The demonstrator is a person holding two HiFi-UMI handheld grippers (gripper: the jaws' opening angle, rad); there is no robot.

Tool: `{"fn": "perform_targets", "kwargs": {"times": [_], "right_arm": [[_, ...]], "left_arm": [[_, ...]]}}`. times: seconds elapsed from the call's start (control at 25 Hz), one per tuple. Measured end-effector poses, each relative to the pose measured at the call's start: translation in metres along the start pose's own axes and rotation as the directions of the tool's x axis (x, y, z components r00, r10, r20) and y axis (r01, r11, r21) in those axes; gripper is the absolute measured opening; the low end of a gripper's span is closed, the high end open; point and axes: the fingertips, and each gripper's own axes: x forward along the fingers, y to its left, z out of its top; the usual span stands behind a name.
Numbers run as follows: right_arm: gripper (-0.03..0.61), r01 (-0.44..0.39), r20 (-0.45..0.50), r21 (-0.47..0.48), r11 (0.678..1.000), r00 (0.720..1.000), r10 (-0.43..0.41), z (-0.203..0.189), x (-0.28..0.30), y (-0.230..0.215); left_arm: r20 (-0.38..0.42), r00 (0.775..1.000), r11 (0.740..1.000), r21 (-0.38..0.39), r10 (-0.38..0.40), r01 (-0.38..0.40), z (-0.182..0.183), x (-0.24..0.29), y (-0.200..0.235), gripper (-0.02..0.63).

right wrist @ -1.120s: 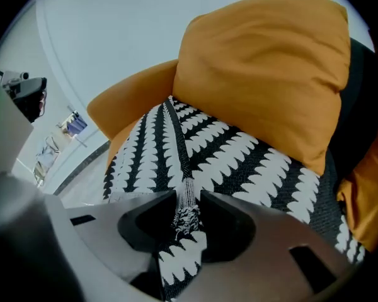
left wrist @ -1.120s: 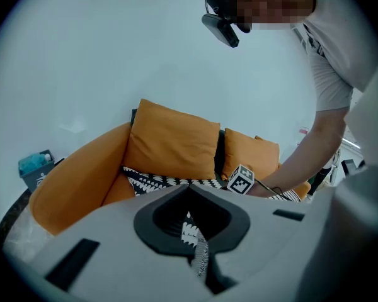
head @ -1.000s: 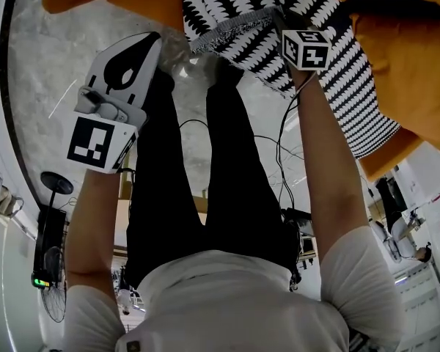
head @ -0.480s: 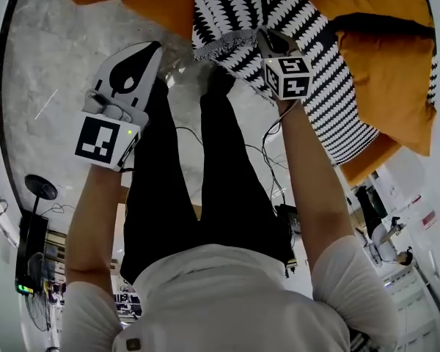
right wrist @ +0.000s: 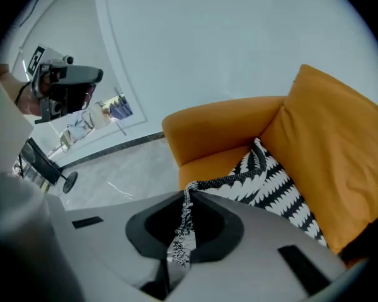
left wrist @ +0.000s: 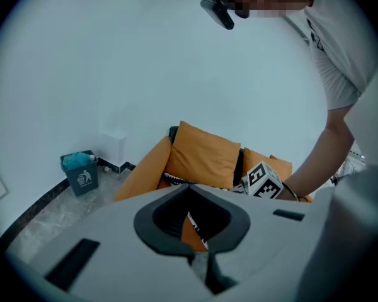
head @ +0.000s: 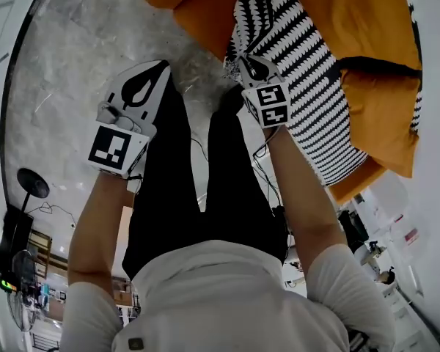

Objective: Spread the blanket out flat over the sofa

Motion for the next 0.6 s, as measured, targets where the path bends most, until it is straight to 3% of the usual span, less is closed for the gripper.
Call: {"fn": "perform_targets", "kwargs": {"times": [0.32, 0.6], "right_arm": [[0.035, -0.114, -0.081, -0.143, 0.983, 0.991, 0.103, 0.04, 0.065, 0.089], [0.035, -0.169, -0.192, -0.244, 0.955, 0.974, 0.123, 0.053, 0.154, 0.12]], "left_arm": [[-0.018, 0.999, 0.997, -0.06, 0.04, -0.041, -0.014, -0.047, 0.046, 0.009], [-0.014, 0.992, 0.983, -0.131, 0.124, -0.125, -0.039, -0.066, 0.095, 0.009]]}}
